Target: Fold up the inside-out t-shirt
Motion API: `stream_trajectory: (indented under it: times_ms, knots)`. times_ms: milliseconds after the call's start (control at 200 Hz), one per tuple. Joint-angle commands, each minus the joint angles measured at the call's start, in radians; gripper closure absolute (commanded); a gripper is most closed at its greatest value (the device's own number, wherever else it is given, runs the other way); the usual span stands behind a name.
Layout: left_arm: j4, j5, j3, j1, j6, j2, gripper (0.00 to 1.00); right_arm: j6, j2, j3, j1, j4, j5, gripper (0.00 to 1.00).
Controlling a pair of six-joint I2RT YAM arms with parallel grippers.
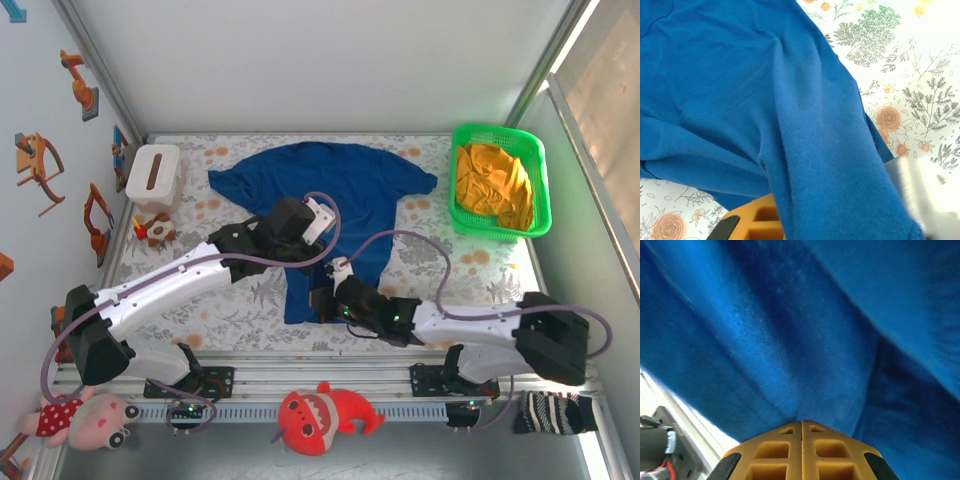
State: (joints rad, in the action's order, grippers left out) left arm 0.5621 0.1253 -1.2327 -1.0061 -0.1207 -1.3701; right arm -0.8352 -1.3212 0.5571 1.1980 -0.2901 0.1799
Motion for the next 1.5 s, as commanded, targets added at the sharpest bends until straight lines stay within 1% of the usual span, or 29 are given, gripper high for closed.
stream_trajectory:
  times_ms: [0,75,160,356,441,606,766,856,951,1087,1217,1342,1407,1492]
  knots:
    - [0.061,-0.027,-0.039,0.009,0.03,0.021,1.0,0.077,-0.08,0.048,0.0,-0.123,0.122,1.0]
    - [0.07,-0.036,-0.035,0.01,0.029,0.037,1.0,0.064,-0.109,0.057,-0.017,-0.124,0.2,1.0]
    - [0.075,-0.045,-0.03,0.011,0.029,0.053,1.0,0.053,-0.131,0.048,-0.047,-0.153,0.248,1.0]
    - [0.086,-0.078,-0.035,0.011,0.019,0.079,1.0,0.003,-0.176,0.053,-0.121,-0.149,0.294,1.0]
    - [0.086,-0.106,-0.053,0.011,0.003,0.083,1.0,0.0,-0.198,0.065,-0.128,-0.162,0.323,1.0]
    - [0.093,-0.184,-0.111,0.011,-0.029,0.079,1.0,-0.005,-0.242,0.074,-0.128,-0.269,0.319,1.0]
    - [0.092,-0.255,-0.164,0.008,-0.077,0.065,1.0,-0.03,-0.295,0.145,-0.147,-0.293,0.348,1.0]
    - [0.091,-0.292,-0.215,0.0,-0.114,0.054,1.0,-0.087,-0.334,0.182,-0.192,-0.302,0.326,1.0]
    - [0.082,-0.304,-0.263,-0.005,-0.138,0.049,1.0,-0.133,-0.38,0.21,-0.229,-0.314,0.291,1.0]
    - [0.076,-0.338,-0.3,-0.004,-0.152,0.042,1.0,-0.178,-0.444,0.244,-0.256,-0.303,0.242,1.0]
    - [0.063,-0.353,-0.298,-0.005,-0.166,0.026,1.0,-0.209,-0.485,0.297,-0.264,-0.228,0.206,1.0]
    - [0.057,-0.378,-0.298,-0.01,-0.182,0.003,1.0,-0.251,-0.493,0.322,-0.269,-0.194,0.208,1.0]
    - [0.05,-0.388,-0.3,-0.024,-0.193,-0.012,1.0,-0.261,-0.492,0.34,-0.286,-0.179,0.197,1.0]
    - [0.029,-0.395,-0.321,-0.065,-0.213,-0.042,1.0,-0.261,-0.497,0.385,-0.303,-0.142,0.174,1.0]
